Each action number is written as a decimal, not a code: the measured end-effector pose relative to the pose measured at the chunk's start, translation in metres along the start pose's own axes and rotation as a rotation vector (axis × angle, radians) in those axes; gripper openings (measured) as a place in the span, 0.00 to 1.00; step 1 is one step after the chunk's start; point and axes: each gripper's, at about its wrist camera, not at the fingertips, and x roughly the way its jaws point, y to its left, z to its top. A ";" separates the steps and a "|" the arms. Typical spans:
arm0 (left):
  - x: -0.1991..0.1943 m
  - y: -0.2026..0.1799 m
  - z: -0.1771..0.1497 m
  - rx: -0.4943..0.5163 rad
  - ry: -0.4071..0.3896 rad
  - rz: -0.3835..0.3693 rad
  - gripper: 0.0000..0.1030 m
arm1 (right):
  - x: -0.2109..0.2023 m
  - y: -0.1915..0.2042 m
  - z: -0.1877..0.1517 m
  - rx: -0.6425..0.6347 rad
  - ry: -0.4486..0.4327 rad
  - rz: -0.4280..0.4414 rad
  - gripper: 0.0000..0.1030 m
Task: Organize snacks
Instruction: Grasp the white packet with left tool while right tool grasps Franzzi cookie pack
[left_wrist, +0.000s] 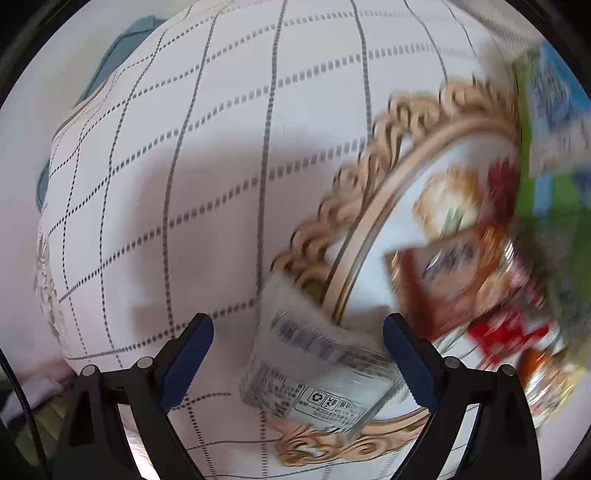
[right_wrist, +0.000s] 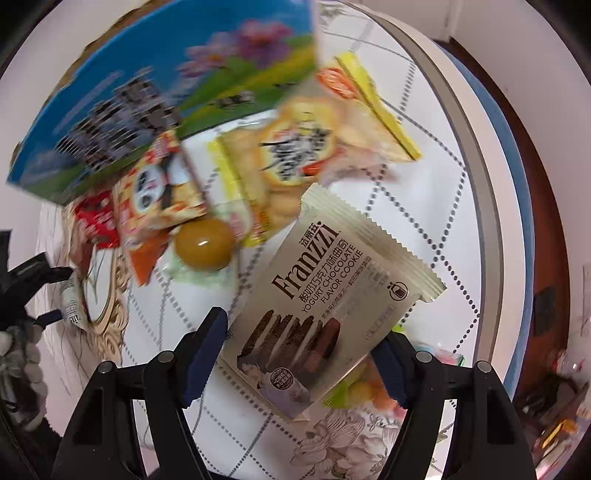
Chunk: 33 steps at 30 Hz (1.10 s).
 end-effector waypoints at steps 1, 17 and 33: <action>0.002 0.001 -0.009 0.022 0.003 0.002 0.92 | -0.002 0.009 -0.005 -0.018 -0.006 -0.001 0.75; 0.026 0.069 -0.057 -0.005 0.120 -0.139 0.73 | 0.053 0.071 -0.027 -0.193 0.113 0.039 0.78; -0.048 0.056 -0.066 0.153 -0.027 -0.180 0.59 | 0.010 0.007 -0.027 -0.038 0.110 0.104 0.79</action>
